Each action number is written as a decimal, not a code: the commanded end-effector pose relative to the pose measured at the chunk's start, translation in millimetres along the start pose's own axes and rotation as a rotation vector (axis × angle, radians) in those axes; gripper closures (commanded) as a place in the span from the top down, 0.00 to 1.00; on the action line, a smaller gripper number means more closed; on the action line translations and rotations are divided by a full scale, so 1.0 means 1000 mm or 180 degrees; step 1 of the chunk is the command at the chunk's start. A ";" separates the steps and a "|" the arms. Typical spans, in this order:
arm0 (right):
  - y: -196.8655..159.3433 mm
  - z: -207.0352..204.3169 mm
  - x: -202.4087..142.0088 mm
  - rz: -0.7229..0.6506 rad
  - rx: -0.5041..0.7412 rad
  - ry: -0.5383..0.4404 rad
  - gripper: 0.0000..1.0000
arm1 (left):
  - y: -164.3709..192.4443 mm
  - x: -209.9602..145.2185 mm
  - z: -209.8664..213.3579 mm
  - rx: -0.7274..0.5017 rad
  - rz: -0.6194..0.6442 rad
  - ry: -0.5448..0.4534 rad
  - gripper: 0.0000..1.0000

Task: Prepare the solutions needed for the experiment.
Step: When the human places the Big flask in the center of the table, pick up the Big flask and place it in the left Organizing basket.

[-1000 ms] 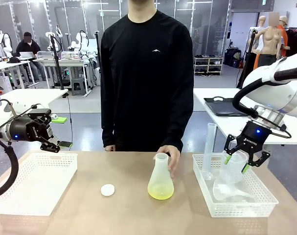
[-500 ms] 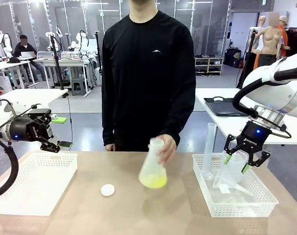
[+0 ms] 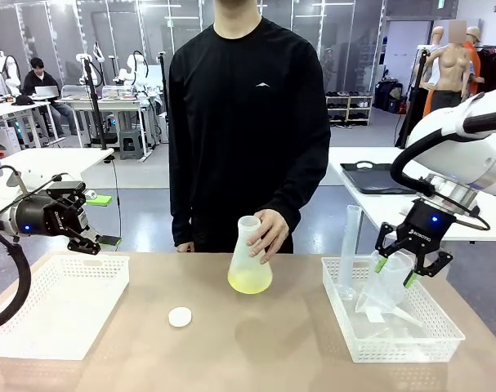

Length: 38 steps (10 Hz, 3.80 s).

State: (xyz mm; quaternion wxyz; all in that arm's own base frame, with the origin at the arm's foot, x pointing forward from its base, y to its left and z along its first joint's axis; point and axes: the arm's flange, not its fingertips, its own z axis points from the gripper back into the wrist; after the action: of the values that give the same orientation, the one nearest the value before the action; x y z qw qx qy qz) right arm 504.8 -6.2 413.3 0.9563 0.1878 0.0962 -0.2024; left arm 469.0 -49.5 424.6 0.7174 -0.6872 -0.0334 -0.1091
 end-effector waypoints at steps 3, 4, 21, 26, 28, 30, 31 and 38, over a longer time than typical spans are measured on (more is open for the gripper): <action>-0.028 0.007 -0.059 0.0869 0.0778 -0.0419 0.63 | -0.003 0.000 0.000 -0.0036 -0.0008 0.0012 1.00; -0.038 0.013 -0.069 0.1364 0.1203 -0.0475 0.63 | -0.003 0.000 0.000 -0.0036 -0.0008 0.0012 1.00; -0.050 0.025 -0.033 0.1276 0.3945 0.0717 0.63 | -0.003 0.000 0.000 -0.0036 -0.0008 0.0012 1.00; -0.050 0.025 -0.033 0.1276 0.3945 0.0717 0.63 | -0.003 0.000 0.000 -0.0036 -0.0008 0.0012 1.00; -0.050 0.025 -0.033 0.1276 0.3945 0.0717 0.63 | -0.003 0.000 0.000 -0.0036 -0.0008 0.0012 1.00; -0.050 0.025 -0.033 0.1276 0.3945 0.0717 0.63 | -0.003 0.000 0.000 -0.0036 -0.0008 0.0012 1.00; -0.050 0.025 -0.033 0.1276 0.3945 0.0717 0.63 | -0.003 0.000 0.000 -0.0036 -0.0008 0.0012 1.00; -0.050 0.025 -0.033 0.1276 0.3945 0.0717 0.63 | -0.003 0.000 0.000 -0.0036 -0.0008 0.0012 1.00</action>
State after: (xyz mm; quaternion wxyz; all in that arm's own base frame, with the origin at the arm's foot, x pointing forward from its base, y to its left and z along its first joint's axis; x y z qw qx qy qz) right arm 455.7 -47.0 427.8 0.6822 0.7302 0.0294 -0.0217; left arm 469.0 -49.6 424.5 0.7174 -0.6873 -0.0332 -0.1092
